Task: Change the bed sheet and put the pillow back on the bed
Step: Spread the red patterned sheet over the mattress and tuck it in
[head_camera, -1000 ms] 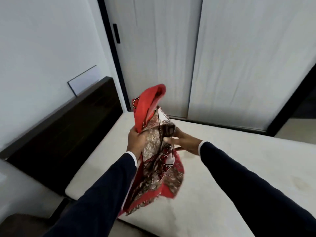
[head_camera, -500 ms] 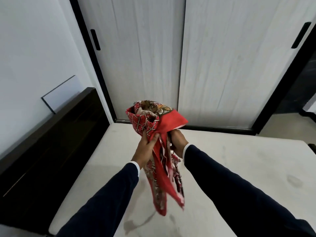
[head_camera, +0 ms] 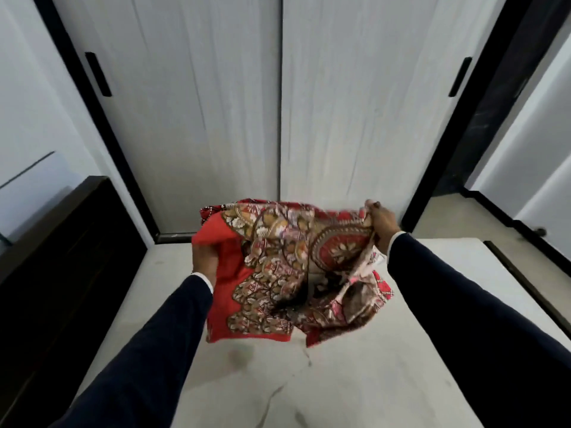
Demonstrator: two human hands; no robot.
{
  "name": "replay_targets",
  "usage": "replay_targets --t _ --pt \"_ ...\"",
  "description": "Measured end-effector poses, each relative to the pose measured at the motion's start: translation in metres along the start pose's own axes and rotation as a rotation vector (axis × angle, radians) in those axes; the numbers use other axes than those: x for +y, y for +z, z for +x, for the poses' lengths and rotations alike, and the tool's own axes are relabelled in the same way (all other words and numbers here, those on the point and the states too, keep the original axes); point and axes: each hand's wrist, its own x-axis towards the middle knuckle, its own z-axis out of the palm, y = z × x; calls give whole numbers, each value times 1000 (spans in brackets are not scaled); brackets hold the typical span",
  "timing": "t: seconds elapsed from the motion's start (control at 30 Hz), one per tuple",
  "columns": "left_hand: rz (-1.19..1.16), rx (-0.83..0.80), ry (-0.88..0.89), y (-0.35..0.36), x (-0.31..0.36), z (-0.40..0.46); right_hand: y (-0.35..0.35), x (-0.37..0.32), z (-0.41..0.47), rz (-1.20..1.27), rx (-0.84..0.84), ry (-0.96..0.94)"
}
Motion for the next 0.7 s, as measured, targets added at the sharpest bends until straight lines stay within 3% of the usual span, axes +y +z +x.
replay_targets --t 0.07,0.17,0.23,0.3,0.4,0.43,0.53,0.63,0.7 --pt "110 -131 -56 9 -7 1 -15 6 -2 -330 -215 -69" --pt "151 -177 19 20 1 16 -34 5 -7 -704 -556 -122" --pt "288 -307 73 31 6 37 -42 2 -4 -914 -718 -132" --pt "419 -485 66 33 5 48 -48 0 4 -1281 -781 -163" --pt "892 -598 150 36 -13 57 -55 -2 13 -1805 -769 -158" --pt "932 -614 124 39 -20 55 -57 0 14 -1886 -753 -180" --pt "926 -778 83 76 -19 19 -66 10 19 -1858 -606 -297" --pt "820 -921 -25 130 -25 -19 -69 18 30 -1635 -496 -308" --pt "777 -1025 9 169 -42 -57 -68 16 36 -1483 -485 -339"
